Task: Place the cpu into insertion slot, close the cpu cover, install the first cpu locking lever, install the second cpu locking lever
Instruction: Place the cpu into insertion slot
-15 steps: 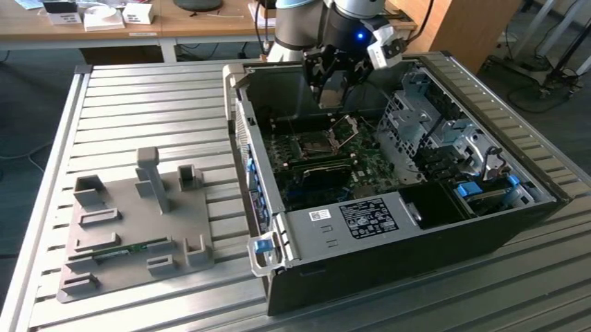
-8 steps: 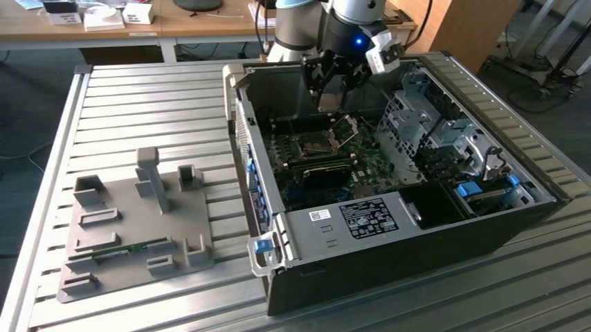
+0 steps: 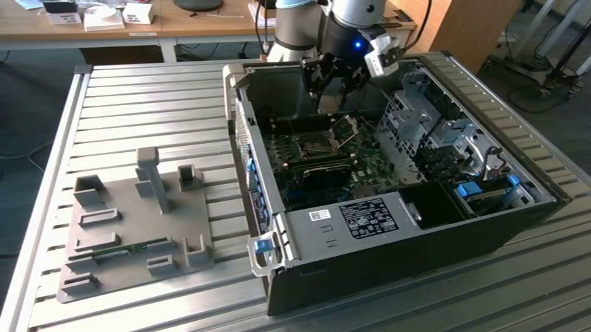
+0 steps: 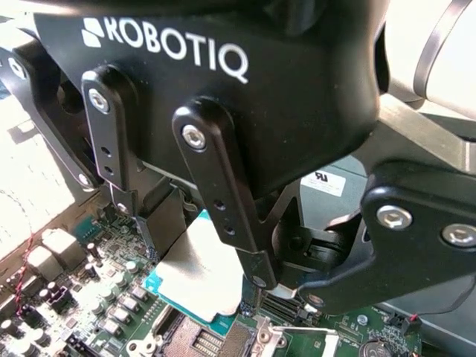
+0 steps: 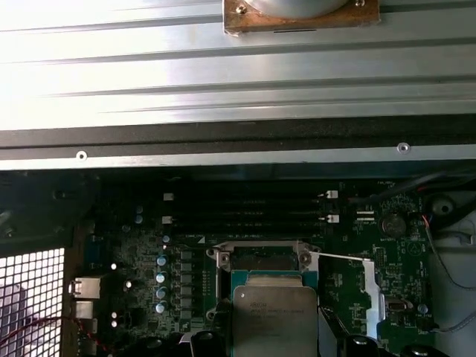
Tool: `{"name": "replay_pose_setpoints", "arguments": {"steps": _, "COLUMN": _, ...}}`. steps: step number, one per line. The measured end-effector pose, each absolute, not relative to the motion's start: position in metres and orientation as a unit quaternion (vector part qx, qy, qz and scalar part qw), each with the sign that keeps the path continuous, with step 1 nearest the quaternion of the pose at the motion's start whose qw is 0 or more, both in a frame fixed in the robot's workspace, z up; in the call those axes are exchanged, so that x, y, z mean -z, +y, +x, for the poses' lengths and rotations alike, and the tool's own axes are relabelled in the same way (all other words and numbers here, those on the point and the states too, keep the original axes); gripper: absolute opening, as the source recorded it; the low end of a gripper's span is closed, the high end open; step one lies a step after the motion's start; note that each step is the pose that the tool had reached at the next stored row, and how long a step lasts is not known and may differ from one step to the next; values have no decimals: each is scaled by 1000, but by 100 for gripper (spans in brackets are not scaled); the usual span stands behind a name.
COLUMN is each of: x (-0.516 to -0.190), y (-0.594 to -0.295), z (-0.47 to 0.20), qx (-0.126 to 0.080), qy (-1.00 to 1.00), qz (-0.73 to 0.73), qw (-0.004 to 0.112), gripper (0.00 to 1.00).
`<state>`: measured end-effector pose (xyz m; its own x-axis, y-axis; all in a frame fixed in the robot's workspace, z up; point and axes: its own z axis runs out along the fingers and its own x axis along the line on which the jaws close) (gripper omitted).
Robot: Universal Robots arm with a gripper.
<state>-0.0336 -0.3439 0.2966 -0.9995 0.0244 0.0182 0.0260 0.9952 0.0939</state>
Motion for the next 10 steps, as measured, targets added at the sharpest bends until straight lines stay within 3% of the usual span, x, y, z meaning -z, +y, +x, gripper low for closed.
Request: {"name": "replay_pose_setpoints", "arguments": {"steps": 10, "x": -295, "y": -344, "z": -34, "qx": 48, "qy": -999, "qz": -13, "qw": 8, "gripper": 54}}
